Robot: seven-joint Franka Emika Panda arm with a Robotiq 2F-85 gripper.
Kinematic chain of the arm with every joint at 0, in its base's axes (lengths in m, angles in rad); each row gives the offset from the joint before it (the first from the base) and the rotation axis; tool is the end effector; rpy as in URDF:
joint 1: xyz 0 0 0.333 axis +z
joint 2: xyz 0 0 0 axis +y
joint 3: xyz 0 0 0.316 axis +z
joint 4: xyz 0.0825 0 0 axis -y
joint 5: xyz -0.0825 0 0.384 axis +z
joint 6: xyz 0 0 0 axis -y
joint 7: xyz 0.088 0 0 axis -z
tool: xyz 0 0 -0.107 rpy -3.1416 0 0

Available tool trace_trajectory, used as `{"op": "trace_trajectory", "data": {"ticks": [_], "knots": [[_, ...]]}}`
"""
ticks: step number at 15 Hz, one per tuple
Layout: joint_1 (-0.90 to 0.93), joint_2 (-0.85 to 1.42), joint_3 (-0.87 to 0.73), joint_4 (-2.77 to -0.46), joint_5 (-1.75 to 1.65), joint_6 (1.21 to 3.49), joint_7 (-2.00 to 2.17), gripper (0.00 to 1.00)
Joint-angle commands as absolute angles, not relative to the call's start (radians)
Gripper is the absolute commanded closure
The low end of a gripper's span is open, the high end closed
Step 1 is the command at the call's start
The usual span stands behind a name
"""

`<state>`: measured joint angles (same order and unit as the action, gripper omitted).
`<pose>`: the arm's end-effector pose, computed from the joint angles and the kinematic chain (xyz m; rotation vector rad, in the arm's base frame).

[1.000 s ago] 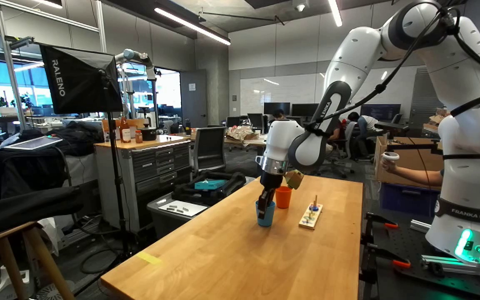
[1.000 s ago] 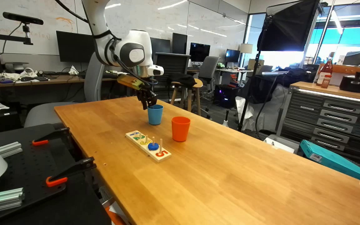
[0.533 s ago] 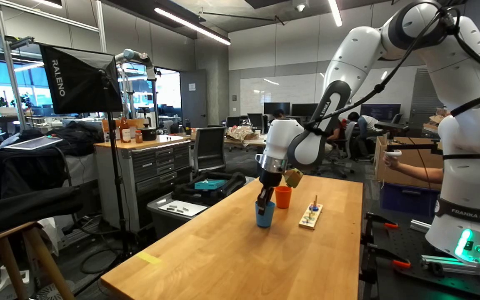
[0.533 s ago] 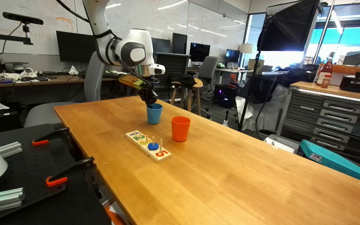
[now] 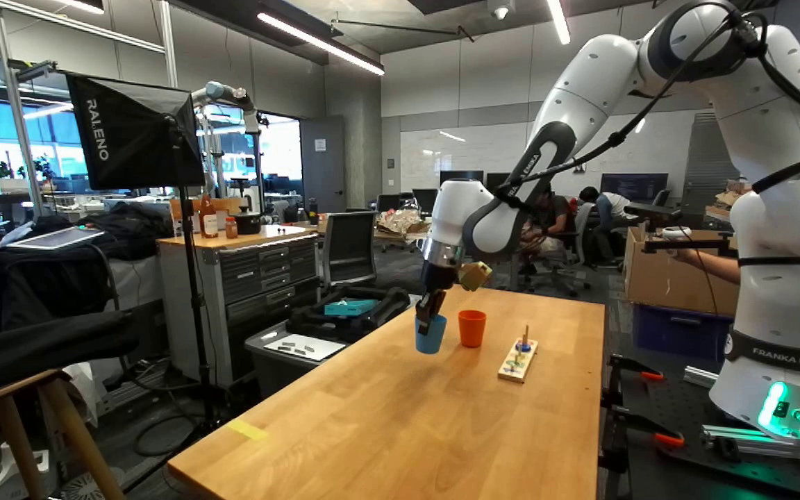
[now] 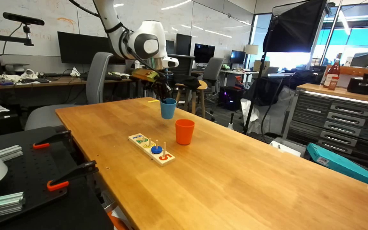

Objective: Put the blue cup in the orange one

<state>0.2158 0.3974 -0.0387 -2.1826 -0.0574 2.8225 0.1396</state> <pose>0.5741 0.1059 0.2287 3.1141 0.1475 0.3846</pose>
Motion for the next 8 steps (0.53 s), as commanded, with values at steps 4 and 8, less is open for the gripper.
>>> {"op": "trace_trajectory", "data": {"ticks": [4, 8], "knots": [[0.211, 0.297, -0.138, -2.088, -0.224, 2.554, 0.259, 0.99], [0.167, 0.229, -0.127, -2.085, -0.265, 2.358, 0.28, 0.99]]}}
